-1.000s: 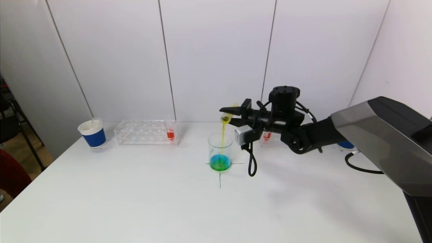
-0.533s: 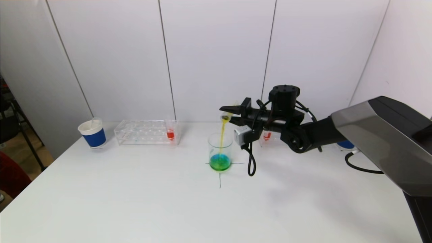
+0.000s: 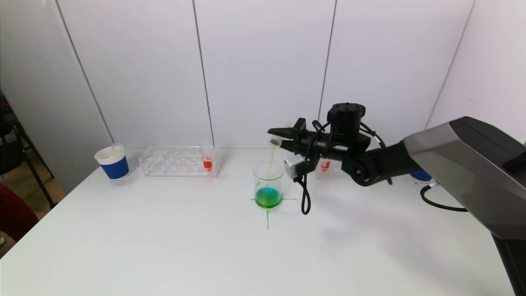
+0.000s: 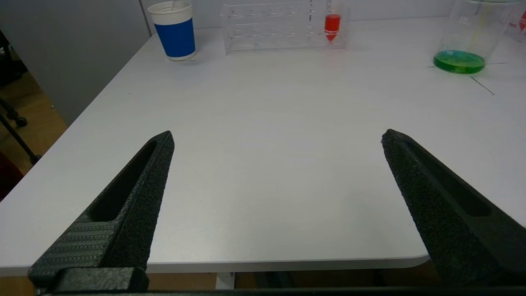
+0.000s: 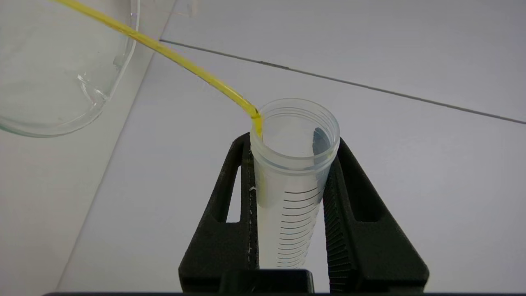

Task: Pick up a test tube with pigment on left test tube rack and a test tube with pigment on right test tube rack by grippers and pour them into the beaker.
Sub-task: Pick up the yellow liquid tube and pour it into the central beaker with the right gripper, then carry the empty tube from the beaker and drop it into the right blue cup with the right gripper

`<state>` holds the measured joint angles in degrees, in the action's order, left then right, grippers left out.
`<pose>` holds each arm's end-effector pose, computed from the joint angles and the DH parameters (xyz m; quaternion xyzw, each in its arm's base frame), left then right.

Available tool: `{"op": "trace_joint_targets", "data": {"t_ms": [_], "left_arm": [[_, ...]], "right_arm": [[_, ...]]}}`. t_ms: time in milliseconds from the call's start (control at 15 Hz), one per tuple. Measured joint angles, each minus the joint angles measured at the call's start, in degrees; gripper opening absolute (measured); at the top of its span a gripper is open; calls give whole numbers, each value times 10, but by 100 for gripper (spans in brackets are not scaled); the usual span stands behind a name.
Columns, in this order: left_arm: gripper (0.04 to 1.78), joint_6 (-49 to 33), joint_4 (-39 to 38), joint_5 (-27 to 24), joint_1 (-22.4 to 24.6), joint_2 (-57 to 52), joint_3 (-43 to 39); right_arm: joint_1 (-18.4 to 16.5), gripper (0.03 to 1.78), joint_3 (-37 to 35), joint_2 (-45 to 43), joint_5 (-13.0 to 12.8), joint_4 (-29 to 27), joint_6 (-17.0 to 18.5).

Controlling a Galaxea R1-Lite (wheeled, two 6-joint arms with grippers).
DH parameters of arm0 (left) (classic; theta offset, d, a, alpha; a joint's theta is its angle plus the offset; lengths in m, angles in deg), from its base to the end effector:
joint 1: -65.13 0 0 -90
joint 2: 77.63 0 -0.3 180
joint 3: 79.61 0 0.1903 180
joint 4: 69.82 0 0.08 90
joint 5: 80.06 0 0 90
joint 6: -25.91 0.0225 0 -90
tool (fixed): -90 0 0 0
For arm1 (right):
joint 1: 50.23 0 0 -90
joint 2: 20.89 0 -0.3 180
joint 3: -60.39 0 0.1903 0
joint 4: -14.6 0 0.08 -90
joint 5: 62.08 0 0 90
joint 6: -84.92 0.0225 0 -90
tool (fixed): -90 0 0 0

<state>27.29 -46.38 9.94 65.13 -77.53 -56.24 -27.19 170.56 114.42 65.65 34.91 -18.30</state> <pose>-0.0227 0.0000 0.0754 0.0120 0.0015 0.0000 0.9999 0.4391 0.2017 0.1219 -0.6722 -0.3701 0.3466 0.5395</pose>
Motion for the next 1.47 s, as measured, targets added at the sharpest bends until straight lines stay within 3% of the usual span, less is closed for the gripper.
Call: {"op": "trace_joint_targets", "data": {"t_ms": [467,867,1200,1467], "left_arm": [[176,0,0,0,0,0,0],[176,0,0,0,0,0,0],[176,0,0,0,0,0,0],[176,0,0,0,0,0,0]], "right_arm": [[4,51,8,-1,-16,0,-44],[6,51,2,-2,-21,-5,-32],[-1,51,-3,-2,-22,-9,52],[-5,51,6,-4,-46,-6,166]]}}
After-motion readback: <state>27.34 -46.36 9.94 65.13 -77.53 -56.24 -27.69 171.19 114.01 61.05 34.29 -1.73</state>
